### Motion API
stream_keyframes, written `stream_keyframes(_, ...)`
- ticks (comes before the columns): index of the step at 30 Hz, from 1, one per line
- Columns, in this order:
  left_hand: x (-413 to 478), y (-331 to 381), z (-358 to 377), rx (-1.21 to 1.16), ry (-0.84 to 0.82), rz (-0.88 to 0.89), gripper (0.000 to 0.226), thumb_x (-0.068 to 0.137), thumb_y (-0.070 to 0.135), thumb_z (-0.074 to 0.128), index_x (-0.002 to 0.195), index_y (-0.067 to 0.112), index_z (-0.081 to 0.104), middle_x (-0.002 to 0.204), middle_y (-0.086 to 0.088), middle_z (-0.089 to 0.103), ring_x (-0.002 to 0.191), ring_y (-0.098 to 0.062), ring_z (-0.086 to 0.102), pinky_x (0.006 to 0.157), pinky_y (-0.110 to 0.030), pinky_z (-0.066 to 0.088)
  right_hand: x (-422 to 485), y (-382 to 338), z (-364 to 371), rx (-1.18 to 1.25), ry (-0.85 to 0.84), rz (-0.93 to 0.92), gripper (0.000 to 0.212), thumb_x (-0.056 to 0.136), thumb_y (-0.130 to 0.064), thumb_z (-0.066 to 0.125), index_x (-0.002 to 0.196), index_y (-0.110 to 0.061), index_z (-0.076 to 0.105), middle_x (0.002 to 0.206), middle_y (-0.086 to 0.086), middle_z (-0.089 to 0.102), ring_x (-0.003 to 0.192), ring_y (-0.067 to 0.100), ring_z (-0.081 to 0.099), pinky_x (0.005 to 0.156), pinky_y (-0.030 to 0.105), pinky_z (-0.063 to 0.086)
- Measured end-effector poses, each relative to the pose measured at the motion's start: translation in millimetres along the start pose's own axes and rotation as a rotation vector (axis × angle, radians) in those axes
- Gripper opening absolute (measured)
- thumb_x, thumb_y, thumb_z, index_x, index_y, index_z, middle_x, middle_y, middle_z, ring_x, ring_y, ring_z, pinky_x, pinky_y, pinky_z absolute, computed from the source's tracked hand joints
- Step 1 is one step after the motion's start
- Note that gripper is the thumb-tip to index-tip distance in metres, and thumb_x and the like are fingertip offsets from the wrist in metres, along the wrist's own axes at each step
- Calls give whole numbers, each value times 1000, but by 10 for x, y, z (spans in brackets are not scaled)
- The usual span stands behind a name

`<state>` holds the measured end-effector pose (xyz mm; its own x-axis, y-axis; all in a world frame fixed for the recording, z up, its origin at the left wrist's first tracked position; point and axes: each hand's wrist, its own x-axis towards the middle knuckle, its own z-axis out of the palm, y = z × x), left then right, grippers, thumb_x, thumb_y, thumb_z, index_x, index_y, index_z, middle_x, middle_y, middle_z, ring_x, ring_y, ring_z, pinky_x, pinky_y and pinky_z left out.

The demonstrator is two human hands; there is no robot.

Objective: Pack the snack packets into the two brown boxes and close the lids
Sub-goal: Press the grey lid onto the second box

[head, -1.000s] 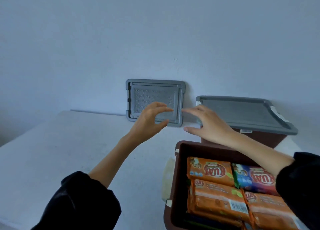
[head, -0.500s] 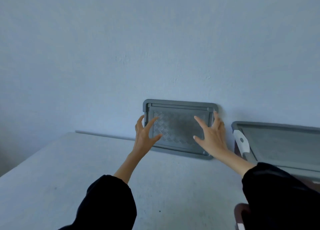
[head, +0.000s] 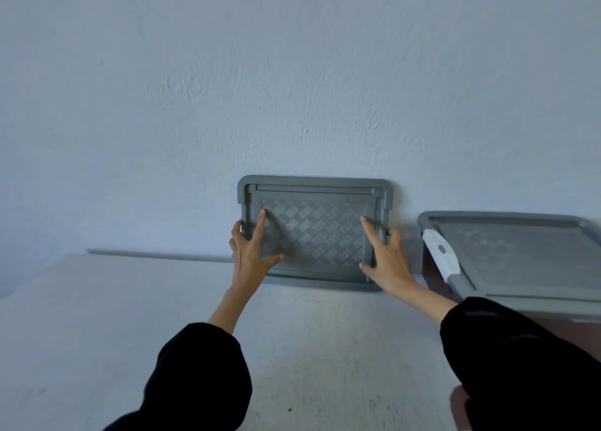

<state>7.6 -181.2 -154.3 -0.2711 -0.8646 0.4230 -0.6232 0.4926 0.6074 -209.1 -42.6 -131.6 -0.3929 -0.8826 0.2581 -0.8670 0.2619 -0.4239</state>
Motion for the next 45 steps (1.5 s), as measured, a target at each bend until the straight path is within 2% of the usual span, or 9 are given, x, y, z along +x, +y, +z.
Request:
stream_keyframes(2, -13, 30, -52, 25, 33, -14, 104, 68, 27, 81, 146, 36, 13, 147, -17, 11, 130, -38, 25, 103, -52, 34, -13, -23, -31, 12, 36, -11, 96, 82, -11, 67, 147, -36, 0, 128, 17, 25, 58, 13, 40, 71, 22, 46)
stream_keyframes(8, 1, 244, -370, -51, 111, 37, 104, 62, 29, 85, 145, 37, 23, 142, -16, 18, 125, -34, 28, 105, -48, 37, -67, -179, -428, 65, 227, -114, 91, 80, -8, 68, 147, -34, 13, 123, 14, 28, 100, 20, 41, 82, 21, 43)
stream_keyframes(12, -128, 597, -674, -77, 166, 93, 102, 62, 28, 85, 144, 39, 24, 140, -15, 19, 125, -33, 28, 105, -45, 36, -251, -229, -810, 113, 295, -166, 92, 77, -6, 69, 146, -37, 17, 123, 12, 27, 102, 27, 47, 82, 32, 52)
stream_keyframes(18, -589, 1325, -1131, -93, 181, 149, 98, 65, 28, 83, 144, 36, 26, 140, -16, 20, 127, -34, 25, 106, -44, 32, -778, -222, -1481, 153, 353, -177, 92, 73, -6, 69, 146, -35, 21, 126, 15, 25, 113, 31, 41, 88, 35, 49)
stream_keyframes(29, -1905, 2499, -1338, 7, -101, 35, 100, 69, 39, 77, 147, 37, 15, 142, -19, 14, 133, -38, 16, 109, -46, 25, -2111, 346, -2531, 70, 88, -57, 88, 78, -17, 68, 146, -37, 15, 125, 13, 21, 114, 30, 37, 101, 36, 38)
stream_keyframes(34, -2480, 2753, -1233, 85, -285, -54, 97, 70, 47, 74, 147, 37, 16, 136, -22, 22, 128, -39, 23, 109, -47, 26, -2667, 656, -2694, 58, -71, 15, 78, 85, -22, 60, 147, -34, 16, 134, 13, 18, 129, 30, 24, 108, 38, 29)
stream_keyframes(38, -2846, 2873, -1151, 139, -443, -108, 96, 71, 50, 72, 147, 36, 15, 142, -22, 19, 133, -40, 19, 110, -50, 23, -3057, 881, -2691, 123, -160, 113, 70, 88, -22, 53, 147, -33, 17, 142, 16, 10, 138, 34, 11, 115, 44, 21)
stream_keyframes(42, -3122, 3012, -1042, 207, -512, -114, 93, 72, 54, 69, 147, 32, 19, 147, -21, 19, 137, -38, 15, 112, -50, 20, -3346, 1105, -2625, 106, -214, 207, 64, 91, -27, 47, 147, -34, 18, 145, 20, 9, 139, 38, 11, 115, 49, 18)
stream_keyframes(45, -3223, 3020, -967, 258, -564, -120, 91, 71, 59, 66, 146, 30, 25, 149, -19, 22, 138, -36, 16, 112, -49, 19, -3516, 1164, -2565, 95, -236, 250, 60, 92, -28, 44, 147, -33, 20, 142, 20, 15, 136, 37, 14, 112, 45, 20)
